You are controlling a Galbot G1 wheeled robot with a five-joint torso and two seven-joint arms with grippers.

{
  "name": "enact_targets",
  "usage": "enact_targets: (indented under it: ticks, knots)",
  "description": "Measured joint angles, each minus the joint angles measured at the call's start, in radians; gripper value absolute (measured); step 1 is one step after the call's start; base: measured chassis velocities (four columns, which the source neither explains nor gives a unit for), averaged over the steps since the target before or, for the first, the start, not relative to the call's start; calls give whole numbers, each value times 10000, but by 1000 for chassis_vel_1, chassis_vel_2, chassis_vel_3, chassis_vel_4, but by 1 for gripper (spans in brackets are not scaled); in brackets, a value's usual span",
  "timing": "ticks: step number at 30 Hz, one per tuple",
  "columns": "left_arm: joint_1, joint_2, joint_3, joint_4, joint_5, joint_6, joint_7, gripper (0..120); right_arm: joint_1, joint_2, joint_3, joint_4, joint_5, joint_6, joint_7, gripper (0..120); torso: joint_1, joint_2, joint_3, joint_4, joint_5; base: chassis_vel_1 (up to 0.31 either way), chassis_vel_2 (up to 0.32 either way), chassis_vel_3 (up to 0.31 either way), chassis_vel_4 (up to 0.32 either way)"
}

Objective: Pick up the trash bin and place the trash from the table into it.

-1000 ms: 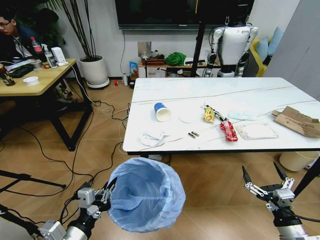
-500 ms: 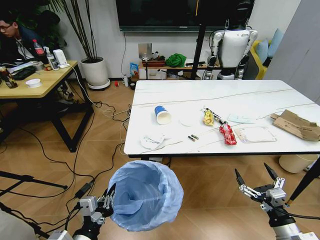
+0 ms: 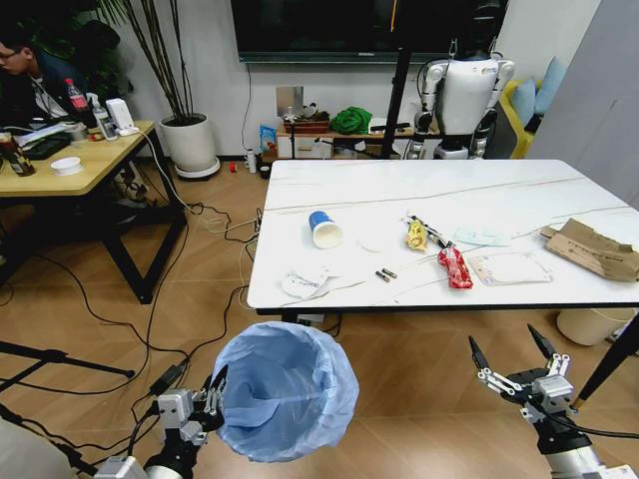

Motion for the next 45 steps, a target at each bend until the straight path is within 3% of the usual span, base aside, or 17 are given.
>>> enact_targets:
  ticks: [6, 9, 13, 22, 32, 45]
  knots:
    - [86, 133, -819, -430, -717, 276, -95, 1, -189, -1300, -325, 938, 939, -490, 462, 100, -10, -21, -11, -3, -1, 0, 0, 0, 0]
    - [337, 193, -1301, -659, -927, 420, -116, 1, -96, -2563, -500, 1220, 1451, -1046, 723, 100, -13, -31, -16, 3, -1, 0, 0, 0, 0]
    - [606, 212, -1669, -795, -966, 494, -104, 1, 313, -3233, -667, 1322, 1997, -1728, 1041, 100, -18, -41, -20, 2, 1, 0, 0, 0, 0]
    - [928, -31, -1858, -786, -982, 608, -57, 1, 2202, -3838, -1295, 410, 2699, -2988, 1766, 100, -24, -56, -29, -1, -2, 0, 0, 0, 0]
    - [1019, -505, -1350, -740, -693, 607, 186, 1, 3908, -4282, -2111, -1701, 3309, -3280, 1819, 100, -29, -65, -34, -1, 0, 0, 0, 0, 0]
    - [1121, -866, -1550, -752, -565, 542, 281, 1, 5264, -4352, -3417, -3247, 3473, -3327, 1732, 100, -32, -72, -38, -1, -1, 0, 0, 0, 0]
